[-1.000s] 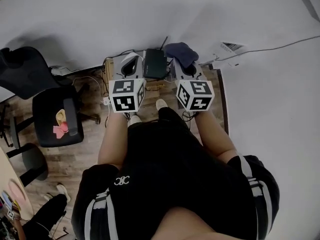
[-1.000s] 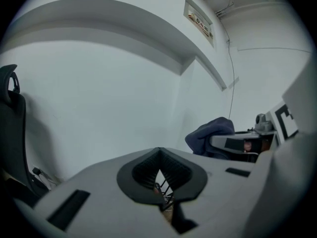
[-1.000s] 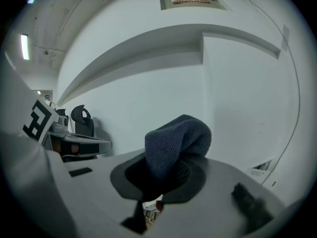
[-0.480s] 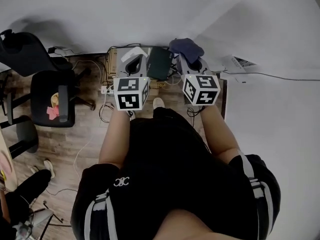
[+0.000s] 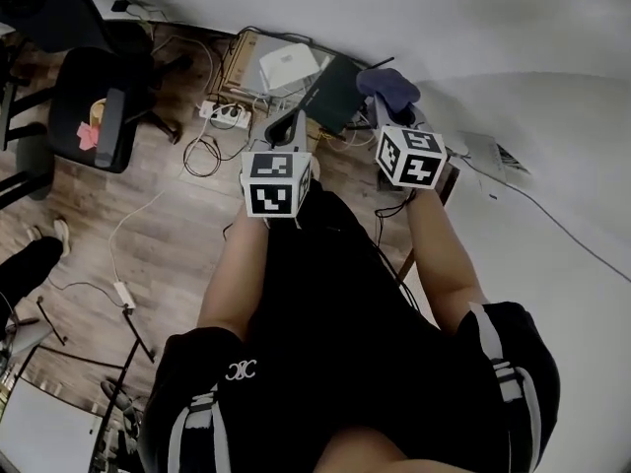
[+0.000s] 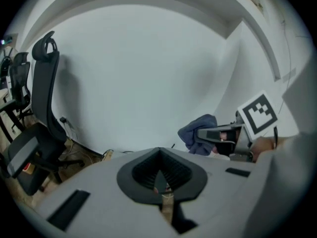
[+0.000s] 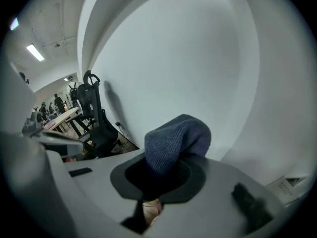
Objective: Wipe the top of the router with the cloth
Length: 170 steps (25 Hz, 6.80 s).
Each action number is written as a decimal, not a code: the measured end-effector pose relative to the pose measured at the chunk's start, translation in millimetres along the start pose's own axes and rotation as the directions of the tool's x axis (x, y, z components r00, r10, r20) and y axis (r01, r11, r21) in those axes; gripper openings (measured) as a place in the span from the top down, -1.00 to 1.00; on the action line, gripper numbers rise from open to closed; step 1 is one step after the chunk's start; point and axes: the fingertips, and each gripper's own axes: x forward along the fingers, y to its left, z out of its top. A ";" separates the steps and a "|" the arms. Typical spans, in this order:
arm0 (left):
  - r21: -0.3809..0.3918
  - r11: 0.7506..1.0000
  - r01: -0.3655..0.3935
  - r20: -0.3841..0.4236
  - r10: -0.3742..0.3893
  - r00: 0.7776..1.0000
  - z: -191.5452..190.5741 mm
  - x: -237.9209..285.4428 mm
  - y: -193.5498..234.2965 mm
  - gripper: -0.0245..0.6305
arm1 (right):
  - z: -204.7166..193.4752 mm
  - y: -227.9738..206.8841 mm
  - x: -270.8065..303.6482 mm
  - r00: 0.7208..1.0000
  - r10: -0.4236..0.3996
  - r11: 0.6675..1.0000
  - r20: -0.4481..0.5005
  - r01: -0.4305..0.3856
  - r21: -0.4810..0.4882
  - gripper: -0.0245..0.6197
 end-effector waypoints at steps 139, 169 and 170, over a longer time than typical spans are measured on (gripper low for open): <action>-0.175 0.984 -0.035 -0.317 -0.022 0.948 -329.9 153.5 91.3 0.89 | -365.1 -70.4 241.0 0.104 -0.569 0.378 -0.816 -0.848 -0.371 0.79; -0.194 0.980 -0.049 -0.355 -0.023 0.935 -344.6 168.6 100.0 0.89 | -308.8 -139.6 298.8 0.221 -0.423 0.709 -0.879 -0.524 -0.473 0.79; -0.194 0.980 -0.047 -0.355 -0.025 0.935 -343.9 169.9 100.0 0.89 | -308.0 -139.5 298.9 0.225 -0.419 0.709 -0.880 -0.524 -0.472 0.79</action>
